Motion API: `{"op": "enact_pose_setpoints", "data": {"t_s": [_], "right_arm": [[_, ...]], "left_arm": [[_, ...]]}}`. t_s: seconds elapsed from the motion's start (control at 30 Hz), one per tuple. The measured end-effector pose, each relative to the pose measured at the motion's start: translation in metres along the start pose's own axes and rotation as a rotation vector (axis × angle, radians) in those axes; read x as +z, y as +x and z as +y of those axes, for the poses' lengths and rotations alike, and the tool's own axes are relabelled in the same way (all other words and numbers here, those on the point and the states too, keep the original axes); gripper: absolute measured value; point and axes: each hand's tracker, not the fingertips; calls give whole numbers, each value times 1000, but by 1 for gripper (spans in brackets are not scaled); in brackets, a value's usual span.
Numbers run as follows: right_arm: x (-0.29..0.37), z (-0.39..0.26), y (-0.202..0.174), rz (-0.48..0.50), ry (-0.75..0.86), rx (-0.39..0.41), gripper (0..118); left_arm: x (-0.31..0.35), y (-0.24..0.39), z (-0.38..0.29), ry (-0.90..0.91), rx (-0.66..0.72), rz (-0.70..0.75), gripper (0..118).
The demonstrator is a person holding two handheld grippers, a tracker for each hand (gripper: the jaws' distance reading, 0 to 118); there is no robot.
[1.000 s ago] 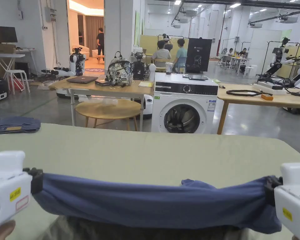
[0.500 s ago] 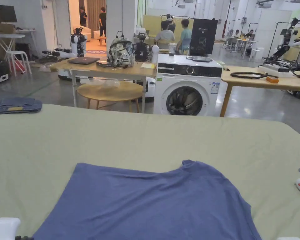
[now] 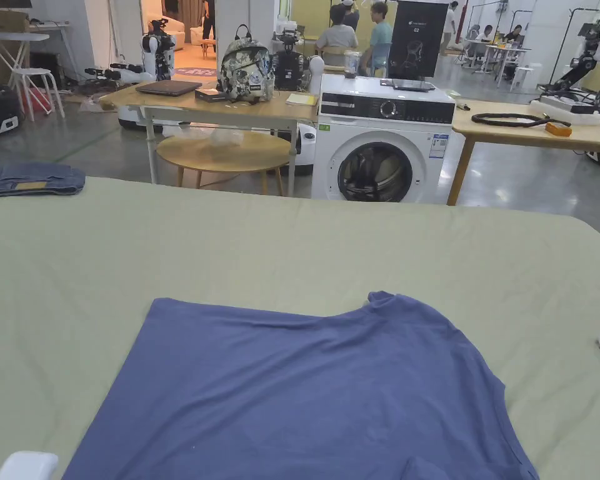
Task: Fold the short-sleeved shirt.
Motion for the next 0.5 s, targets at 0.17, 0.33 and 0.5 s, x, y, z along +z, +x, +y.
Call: {"op": "enact_pose_setpoints", "data": {"t_s": [0.17,0.33,0.5], "right_arm": [[32,28,1,-14,148,-45,73],[55,59,-31,20,348,-103,73],[69,73,-68,54,544,-147,40]], "left_arm": [[28,6,21,125,72,-34,51],[41,25,50,294,54,-56,51],[53,54,68,479,18,-60,43]]}}
